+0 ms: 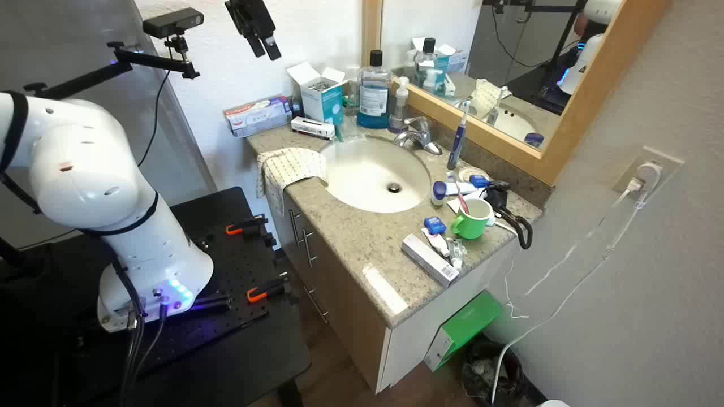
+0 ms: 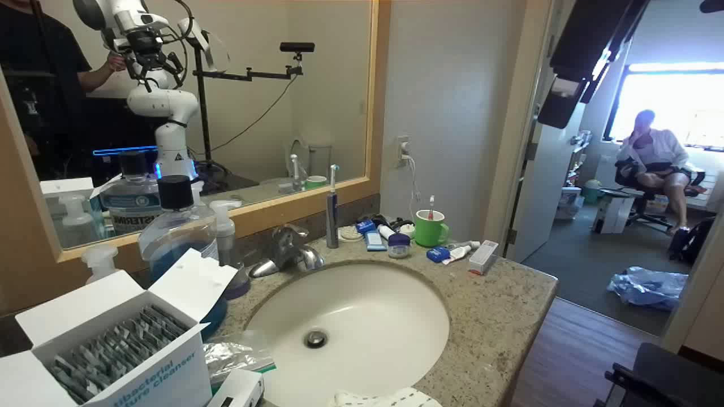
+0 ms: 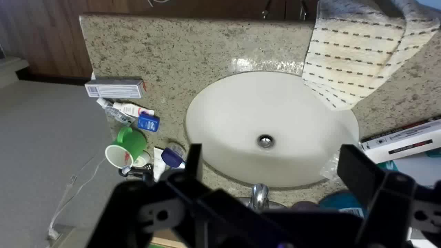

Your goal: Pick the towel on the counter and put it on the faucet

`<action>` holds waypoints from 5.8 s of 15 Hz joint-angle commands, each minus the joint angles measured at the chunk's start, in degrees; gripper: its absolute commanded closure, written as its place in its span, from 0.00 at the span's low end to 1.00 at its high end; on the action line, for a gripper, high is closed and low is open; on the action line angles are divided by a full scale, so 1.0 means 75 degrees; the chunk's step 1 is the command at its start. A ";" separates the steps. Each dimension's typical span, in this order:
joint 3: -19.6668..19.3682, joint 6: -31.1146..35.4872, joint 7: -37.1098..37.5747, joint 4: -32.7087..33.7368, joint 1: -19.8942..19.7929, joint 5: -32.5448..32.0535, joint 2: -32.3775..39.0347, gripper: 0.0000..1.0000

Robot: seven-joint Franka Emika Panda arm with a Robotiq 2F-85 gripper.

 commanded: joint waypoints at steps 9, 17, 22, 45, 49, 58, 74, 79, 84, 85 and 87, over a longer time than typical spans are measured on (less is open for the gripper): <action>0.0067 0.0848 -0.1105 0.0050 0.0783 -0.0592 0.1463 0.00; 0.0014 0.2237 -0.2781 -0.0025 0.1462 -0.1722 0.3457 0.00; -0.0087 0.3638 -0.4096 -0.0173 0.1748 -0.2164 0.4306 0.00; -0.0268 0.4586 -0.8881 -0.0302 0.1702 -0.4050 0.6451 0.00; -0.0313 0.5342 -1.0132 -0.0258 0.1552 -0.2859 0.7149 0.00; -0.0206 0.5185 -1.1107 -0.0047 0.1280 -0.1808 0.7562 0.42; -0.0251 0.4983 -1.1001 0.0810 0.1284 -0.2100 0.8494 0.13; -0.0249 0.4990 -1.0990 0.0979 0.1213 -0.2113 0.8829 0.37; -0.0262 0.4915 -1.0755 0.0896 0.1304 -0.2329 0.8559 0.77; -0.0269 0.4904 -1.0657 0.0832 0.1343 -0.2414 0.8419 0.85; -0.0279 0.4891 -1.0482 0.0736 0.1398 -0.2620 0.8164 0.92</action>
